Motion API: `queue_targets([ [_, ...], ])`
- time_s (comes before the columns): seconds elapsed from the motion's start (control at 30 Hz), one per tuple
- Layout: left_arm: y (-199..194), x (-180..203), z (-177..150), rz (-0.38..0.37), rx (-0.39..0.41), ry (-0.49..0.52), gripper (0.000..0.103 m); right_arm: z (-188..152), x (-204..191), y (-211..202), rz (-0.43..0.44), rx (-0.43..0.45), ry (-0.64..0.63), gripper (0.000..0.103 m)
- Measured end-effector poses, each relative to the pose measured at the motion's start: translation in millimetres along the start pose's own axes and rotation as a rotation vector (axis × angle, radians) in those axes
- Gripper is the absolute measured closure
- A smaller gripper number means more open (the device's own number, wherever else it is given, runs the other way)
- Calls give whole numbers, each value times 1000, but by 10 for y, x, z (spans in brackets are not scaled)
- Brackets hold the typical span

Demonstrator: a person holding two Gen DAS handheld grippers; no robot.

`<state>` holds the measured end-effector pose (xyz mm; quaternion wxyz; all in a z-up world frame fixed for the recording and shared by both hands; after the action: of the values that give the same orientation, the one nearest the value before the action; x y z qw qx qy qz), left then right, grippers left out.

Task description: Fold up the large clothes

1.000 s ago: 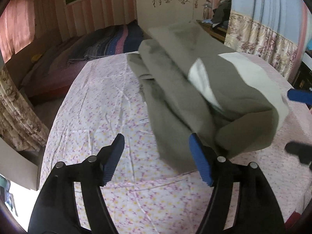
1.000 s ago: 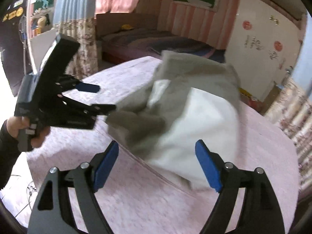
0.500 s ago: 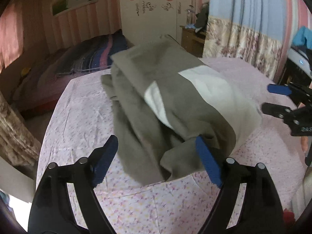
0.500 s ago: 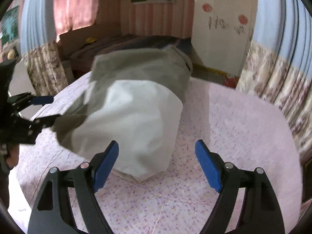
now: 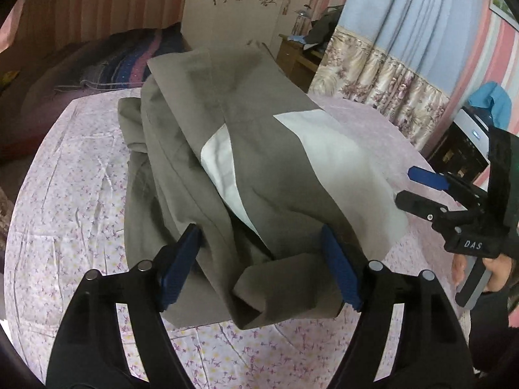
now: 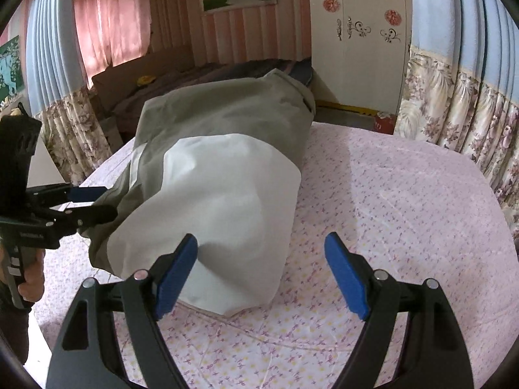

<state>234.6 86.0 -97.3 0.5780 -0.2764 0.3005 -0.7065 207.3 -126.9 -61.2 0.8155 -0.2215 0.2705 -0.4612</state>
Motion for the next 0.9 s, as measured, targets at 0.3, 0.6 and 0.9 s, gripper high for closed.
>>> queue_targets([
  [0.3,-180,262,90,126,70,127,17,5,29,-21,-11,35,5,22],
  [0.6,414,307,-11,-69,-91,-11,67,-88,72,80,19,62,48,23],
  [0.9,-29,-336,170,158,62,-57,91,94,-255,166,60,136,-18,24],
])
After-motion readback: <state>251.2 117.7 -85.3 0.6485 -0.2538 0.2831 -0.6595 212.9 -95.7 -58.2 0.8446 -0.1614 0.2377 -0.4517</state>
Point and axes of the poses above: each gripper's, at about its wrist camera, not at the fingertips, and y roughly the way its jaws point, x to its right, z to its top, the point moved 8 cm from there along y, roughly the way its jaws point, and after that the axes turned 14 degrees about z, right-handed, at the moved point
